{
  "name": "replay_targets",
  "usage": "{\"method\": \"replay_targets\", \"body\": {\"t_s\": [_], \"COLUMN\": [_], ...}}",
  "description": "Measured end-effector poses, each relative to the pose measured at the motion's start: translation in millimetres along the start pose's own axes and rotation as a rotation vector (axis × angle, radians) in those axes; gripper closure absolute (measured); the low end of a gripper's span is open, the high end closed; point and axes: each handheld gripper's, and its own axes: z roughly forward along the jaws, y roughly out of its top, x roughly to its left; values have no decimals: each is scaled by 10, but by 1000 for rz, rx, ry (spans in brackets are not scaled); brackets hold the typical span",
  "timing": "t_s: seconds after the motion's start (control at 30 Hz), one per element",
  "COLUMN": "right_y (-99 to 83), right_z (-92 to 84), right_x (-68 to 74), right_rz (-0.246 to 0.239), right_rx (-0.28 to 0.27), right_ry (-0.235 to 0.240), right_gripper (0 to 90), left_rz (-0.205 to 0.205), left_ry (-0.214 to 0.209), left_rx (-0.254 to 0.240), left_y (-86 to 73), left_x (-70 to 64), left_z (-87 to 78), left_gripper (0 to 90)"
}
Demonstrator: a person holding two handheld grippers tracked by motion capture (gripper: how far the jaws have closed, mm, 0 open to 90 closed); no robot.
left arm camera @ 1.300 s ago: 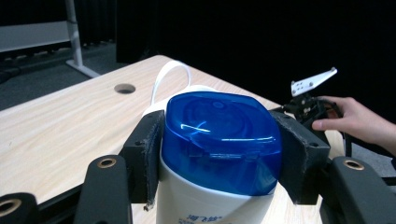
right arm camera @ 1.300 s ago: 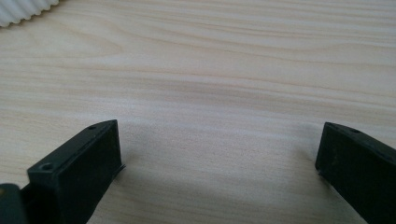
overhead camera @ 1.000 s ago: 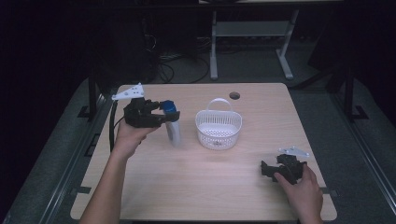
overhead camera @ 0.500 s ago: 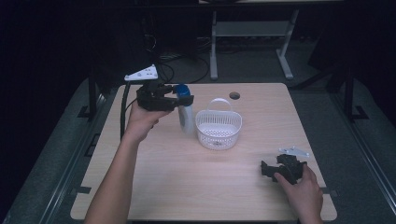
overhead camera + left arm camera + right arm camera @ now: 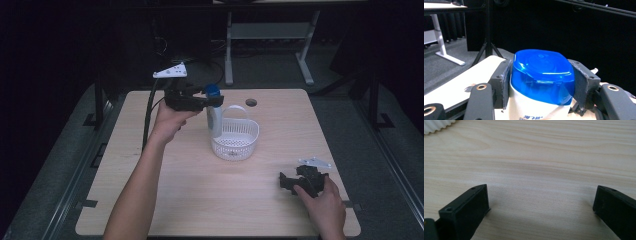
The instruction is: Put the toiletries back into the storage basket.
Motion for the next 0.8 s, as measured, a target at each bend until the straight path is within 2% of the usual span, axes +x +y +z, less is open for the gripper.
{"method": "replay_targets", "body": {"t_s": [0.13, 0.3, 0.8], "right_y": [0, 0, 0], "right_z": [1, 1, 2], "right_x": [0, 0, 0], "right_rz": [0, 1, 1], "right_rx": [0, 0, 0], "right_ry": [-1, -1, -1], "right_gripper": [0, 0, 0], "left_rz": [-7, 4, -30], "left_ry": [-15, -4, 4], "left_rx": [-7, -1, 14], "left_y": [-48, -133, -507], "left_x": [53, 105, 310], "left_z": [79, 166, 299], "left_gripper": [403, 403, 403]}}
